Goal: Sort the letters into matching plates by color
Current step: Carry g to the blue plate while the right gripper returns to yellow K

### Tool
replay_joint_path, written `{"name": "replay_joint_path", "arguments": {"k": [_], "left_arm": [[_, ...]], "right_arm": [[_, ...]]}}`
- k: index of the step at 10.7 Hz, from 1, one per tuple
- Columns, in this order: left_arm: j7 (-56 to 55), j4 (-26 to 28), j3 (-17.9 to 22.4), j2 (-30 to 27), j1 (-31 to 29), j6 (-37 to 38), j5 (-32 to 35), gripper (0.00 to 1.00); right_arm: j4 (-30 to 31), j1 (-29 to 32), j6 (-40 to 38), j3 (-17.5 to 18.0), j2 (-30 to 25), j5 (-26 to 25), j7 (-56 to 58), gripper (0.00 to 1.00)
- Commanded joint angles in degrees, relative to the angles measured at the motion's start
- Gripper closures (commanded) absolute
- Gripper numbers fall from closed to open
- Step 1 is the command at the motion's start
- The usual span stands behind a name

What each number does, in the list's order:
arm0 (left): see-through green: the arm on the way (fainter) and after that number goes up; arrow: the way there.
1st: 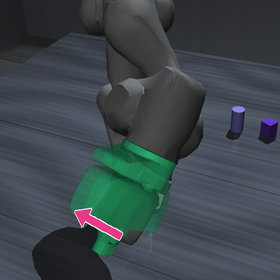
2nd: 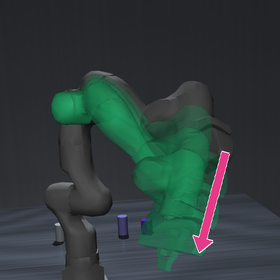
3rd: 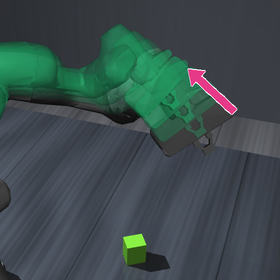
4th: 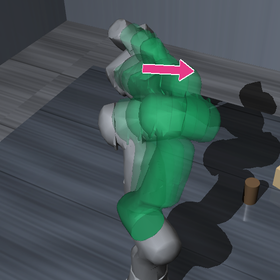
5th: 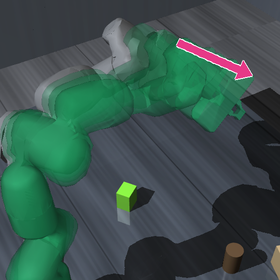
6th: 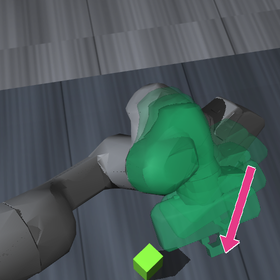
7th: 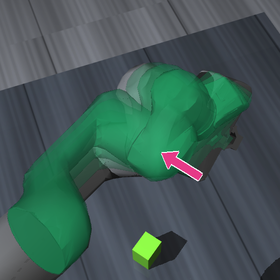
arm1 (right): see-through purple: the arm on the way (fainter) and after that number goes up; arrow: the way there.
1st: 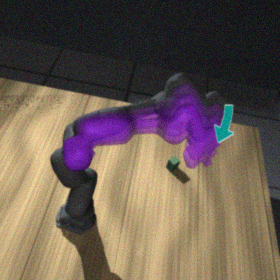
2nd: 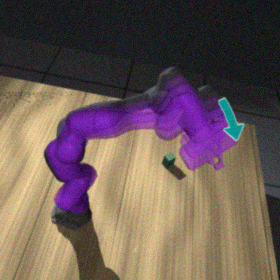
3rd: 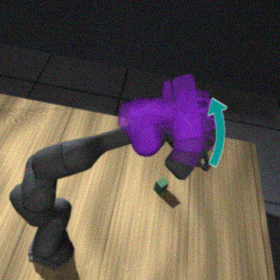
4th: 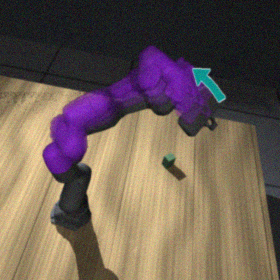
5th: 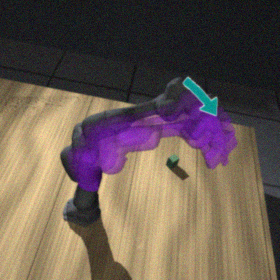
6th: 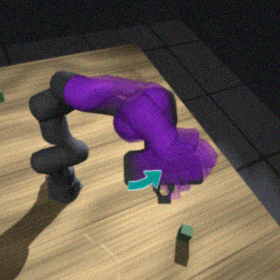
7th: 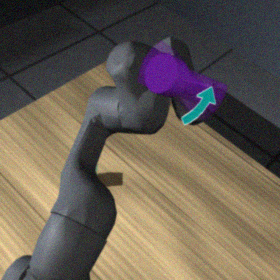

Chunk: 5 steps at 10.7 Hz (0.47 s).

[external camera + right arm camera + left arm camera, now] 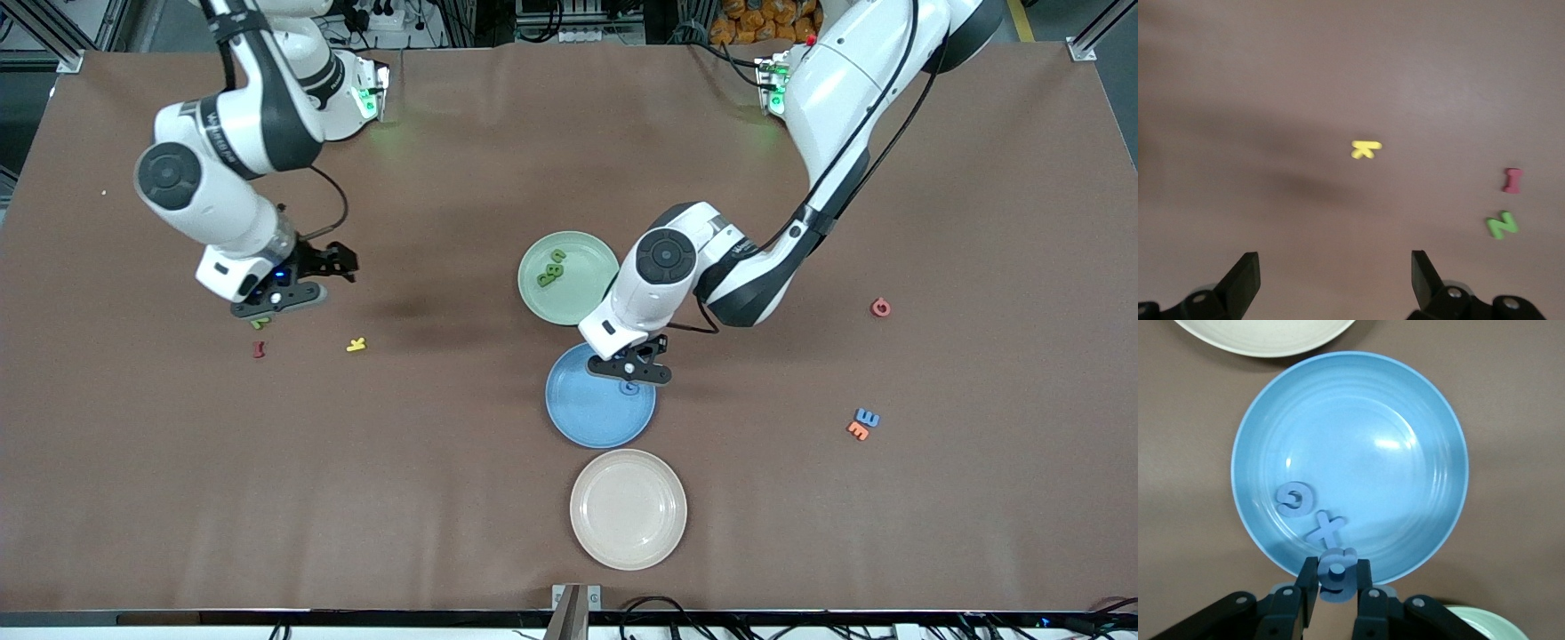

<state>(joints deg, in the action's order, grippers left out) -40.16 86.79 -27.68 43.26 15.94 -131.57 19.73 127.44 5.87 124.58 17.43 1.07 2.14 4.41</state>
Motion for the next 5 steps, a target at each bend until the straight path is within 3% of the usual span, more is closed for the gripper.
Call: {"name": "replay_joint_path", "arguments": {"k": [1,2,5], "left_arm": [[-2.48,-2.33,1.05,1.03,1.72,0.53,-0.67,0.01],[-2.21,-2.41,1.31,0.95,2.07,0.53,-0.66,0.0],[1.11,-2.33,3.77,0.59,1.2,0.53,-0.31,0.0]], "right_arm": [[6.4,0.55,4.58,-6.59,-2.39,1.47,16.09,0.0],[9.38,0.72,9.23,-8.01,-2.39,1.47,21.63,0.0],[16.5,1.77,18.91,-8.98,-2.3,1.47,24.41,0.0]]}}
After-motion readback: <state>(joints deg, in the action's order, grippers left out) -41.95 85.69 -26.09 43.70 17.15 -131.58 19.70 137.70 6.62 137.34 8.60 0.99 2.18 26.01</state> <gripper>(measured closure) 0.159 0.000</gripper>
